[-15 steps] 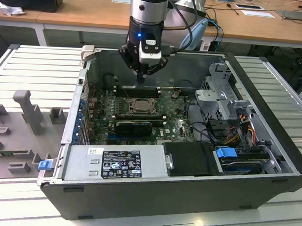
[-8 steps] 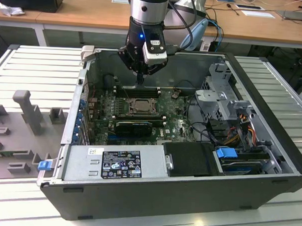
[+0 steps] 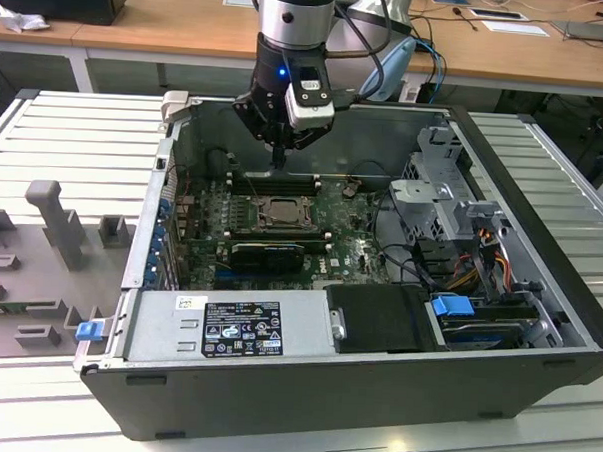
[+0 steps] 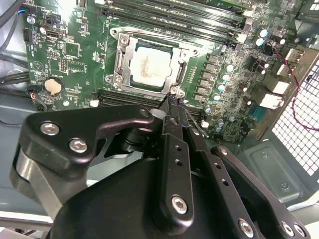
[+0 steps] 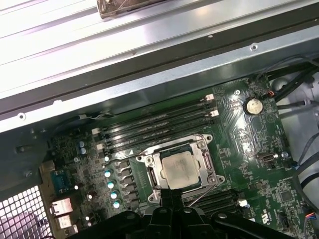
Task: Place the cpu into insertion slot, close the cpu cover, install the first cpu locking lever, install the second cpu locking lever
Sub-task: 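Install the first cpu locking lever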
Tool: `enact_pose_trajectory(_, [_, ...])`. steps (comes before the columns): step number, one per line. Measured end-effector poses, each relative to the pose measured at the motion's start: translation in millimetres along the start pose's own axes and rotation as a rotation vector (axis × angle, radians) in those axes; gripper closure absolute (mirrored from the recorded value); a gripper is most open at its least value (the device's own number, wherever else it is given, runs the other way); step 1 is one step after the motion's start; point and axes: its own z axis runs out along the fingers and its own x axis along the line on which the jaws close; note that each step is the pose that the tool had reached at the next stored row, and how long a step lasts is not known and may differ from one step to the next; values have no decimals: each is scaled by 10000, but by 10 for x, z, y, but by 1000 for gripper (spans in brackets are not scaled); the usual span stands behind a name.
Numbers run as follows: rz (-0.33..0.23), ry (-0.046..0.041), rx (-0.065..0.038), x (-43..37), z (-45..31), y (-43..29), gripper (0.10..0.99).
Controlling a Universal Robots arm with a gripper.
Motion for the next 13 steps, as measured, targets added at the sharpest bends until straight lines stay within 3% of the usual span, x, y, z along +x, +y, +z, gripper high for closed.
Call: enact_pose_trajectory(13, [-422, 11, 11, 11, 1, -3, 980])
